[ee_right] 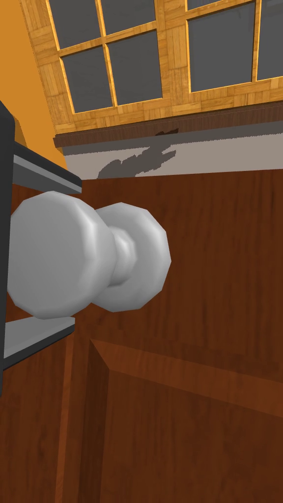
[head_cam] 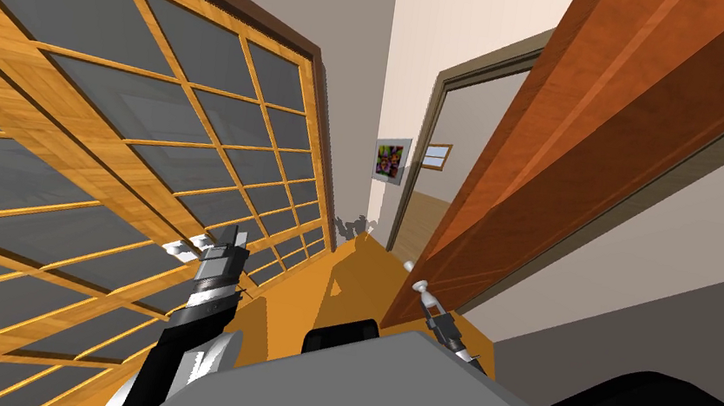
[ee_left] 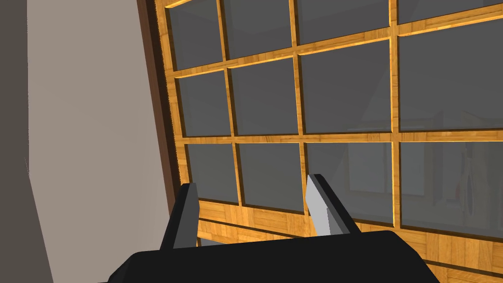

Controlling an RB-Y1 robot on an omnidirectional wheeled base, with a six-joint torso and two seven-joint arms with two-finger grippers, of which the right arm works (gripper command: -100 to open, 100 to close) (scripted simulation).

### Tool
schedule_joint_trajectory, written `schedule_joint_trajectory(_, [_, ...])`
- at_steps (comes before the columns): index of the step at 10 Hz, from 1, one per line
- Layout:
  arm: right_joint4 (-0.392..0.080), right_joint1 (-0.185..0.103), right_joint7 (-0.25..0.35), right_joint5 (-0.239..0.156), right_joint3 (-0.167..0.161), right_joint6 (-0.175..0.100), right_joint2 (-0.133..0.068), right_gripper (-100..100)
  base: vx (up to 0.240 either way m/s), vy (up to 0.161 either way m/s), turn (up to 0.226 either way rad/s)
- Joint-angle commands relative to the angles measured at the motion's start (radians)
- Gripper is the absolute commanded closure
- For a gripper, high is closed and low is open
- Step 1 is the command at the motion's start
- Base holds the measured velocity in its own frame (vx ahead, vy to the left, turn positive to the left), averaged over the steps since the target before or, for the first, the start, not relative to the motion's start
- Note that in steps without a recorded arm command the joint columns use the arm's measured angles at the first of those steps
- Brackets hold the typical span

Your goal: Pull the door open

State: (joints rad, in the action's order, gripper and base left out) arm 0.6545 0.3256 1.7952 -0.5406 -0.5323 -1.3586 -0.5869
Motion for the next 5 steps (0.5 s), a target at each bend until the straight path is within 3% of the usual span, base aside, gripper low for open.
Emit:
schedule_joint_trajectory(1, [0.012,0.006,-0.003,0.004,-0.006,0.003,0.004,100,0.0,0.0,0.0])
schedule_joint_trajectory(3, [0.012,0.006,-0.003,0.004,-0.006,0.003,0.004,100,0.0,0.003,0.009])
schedule_joint_trajectory(5, [-0.03,0.013,0.006,0.008,-0.013,-0.037,0.005,100,0.0,0.0,0.0])
